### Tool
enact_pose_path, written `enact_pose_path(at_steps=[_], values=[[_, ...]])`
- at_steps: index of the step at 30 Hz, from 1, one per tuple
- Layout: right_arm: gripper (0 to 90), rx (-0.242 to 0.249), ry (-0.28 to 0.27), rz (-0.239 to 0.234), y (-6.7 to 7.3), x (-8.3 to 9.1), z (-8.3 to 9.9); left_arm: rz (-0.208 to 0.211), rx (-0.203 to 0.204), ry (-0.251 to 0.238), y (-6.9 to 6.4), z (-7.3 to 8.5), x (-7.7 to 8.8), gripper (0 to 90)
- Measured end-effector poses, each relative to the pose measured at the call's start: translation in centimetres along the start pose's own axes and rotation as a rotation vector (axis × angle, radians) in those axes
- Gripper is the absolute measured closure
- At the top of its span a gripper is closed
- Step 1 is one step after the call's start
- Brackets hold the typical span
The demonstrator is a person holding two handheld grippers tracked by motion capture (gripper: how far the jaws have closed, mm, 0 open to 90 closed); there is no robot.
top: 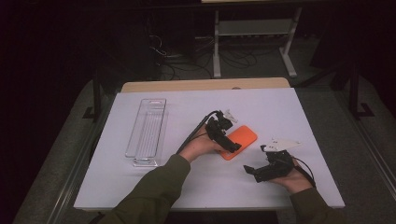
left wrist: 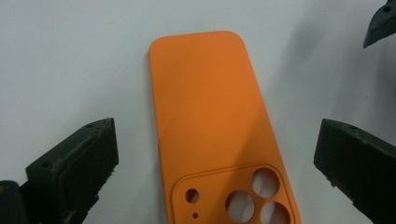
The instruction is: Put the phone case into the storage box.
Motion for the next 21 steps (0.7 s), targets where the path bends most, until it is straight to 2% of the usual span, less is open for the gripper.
enact_pose_path(at_steps=[1,8,11,14,20,21], values=[[0.0,0.001,0.001,0.0,0.0,0.0,0.0,-0.002,0.011,-0.006,-0.1,0.0,-0.2,0.0],[0.0,0.005,0.0,-0.001,0.0,0.0,0.0,-0.006,0.003,0.019,-0.2,0.5,-0.7,0.0],[0.0,0.0,0.001,-0.001,0.0,0.0,0.0,-0.007,0.017,0.007,-0.4,0.5,-1.1,0.0],[0.0,0.001,0.003,0.0,0.0,0.0,0.1,-0.006,-0.004,0.025,-0.3,0.8,-1.2,0.0],[0.0,0.0,0.004,-0.001,0.0,0.0,0.1,-0.009,0.012,0.036,-0.5,1.2,-1.6,0.0],[0.0,0.0,0.004,-0.001,-0.1,0.0,0.1,-0.008,-0.007,0.055,-0.4,1.4,-1.5,0.0]])
Point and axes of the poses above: each handheld gripper's, and its own axes: x roughly backward along the jaws, z roughly out of its underside, y roughly to its left, the point moved 10 cm from there along -x, roughly forward along the jaws, and after that the axes turned 3 degrees about -y, right-handed, at the moved point
